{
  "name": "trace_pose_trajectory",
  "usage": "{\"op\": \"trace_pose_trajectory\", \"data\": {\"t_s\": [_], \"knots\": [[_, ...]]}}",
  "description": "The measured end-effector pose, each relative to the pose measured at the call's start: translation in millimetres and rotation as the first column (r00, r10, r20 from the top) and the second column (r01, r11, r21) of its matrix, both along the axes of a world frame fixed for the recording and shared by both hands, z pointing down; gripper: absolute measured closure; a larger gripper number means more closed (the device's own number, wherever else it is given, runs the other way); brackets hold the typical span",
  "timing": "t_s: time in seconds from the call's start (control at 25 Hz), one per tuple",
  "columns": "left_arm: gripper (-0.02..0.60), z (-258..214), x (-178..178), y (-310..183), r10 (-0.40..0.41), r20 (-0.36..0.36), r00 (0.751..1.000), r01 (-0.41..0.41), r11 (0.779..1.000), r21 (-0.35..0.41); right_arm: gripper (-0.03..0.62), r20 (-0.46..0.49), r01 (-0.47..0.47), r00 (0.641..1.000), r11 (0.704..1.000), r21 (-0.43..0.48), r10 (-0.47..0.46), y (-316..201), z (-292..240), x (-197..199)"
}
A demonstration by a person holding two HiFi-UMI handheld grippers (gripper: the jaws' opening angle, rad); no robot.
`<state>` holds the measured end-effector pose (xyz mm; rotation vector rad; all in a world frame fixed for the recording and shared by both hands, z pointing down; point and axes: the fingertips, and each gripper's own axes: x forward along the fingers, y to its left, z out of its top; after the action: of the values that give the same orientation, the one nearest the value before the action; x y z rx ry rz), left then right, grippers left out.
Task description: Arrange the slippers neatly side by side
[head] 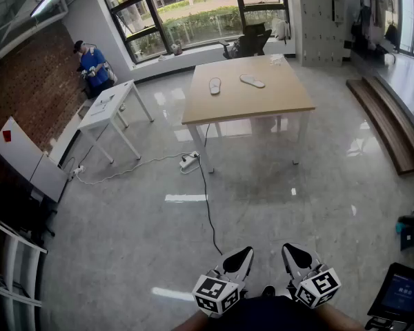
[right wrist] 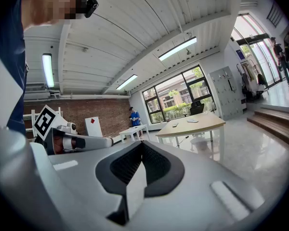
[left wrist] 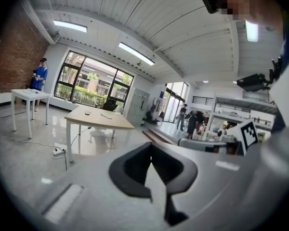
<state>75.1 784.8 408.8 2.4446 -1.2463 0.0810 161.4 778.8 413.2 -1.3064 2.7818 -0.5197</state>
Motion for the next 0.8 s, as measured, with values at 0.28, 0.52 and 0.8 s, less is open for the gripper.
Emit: {"op": "trace_pose_trajectory", "data": {"t_s": [0.28, 0.52, 0.8], "knots": [[0.578, 11, 18, 8, -0.01, 0.004, 1.0, 0.01, 1.0, -0.002, 0.582, -0.003, 0.013, 1.0, 1.0, 0.002, -0.013, 5, 10, 17], [0.578, 11, 15, 11, -0.032, 0.003, 0.999, 0.032, 0.999, -0.019, 0.583, -0.002, 0.03, 1.0, 0.999, -0.016, -0.03, 6, 12, 15], [0.578, 20, 21, -16, -0.031, -0.005, 1.0, 0.03, 0.999, -0.036, 0.583, -0.006, 0.026, 1.0, 0.999, -0.041, -0.026, -21, 21, 23]]}}
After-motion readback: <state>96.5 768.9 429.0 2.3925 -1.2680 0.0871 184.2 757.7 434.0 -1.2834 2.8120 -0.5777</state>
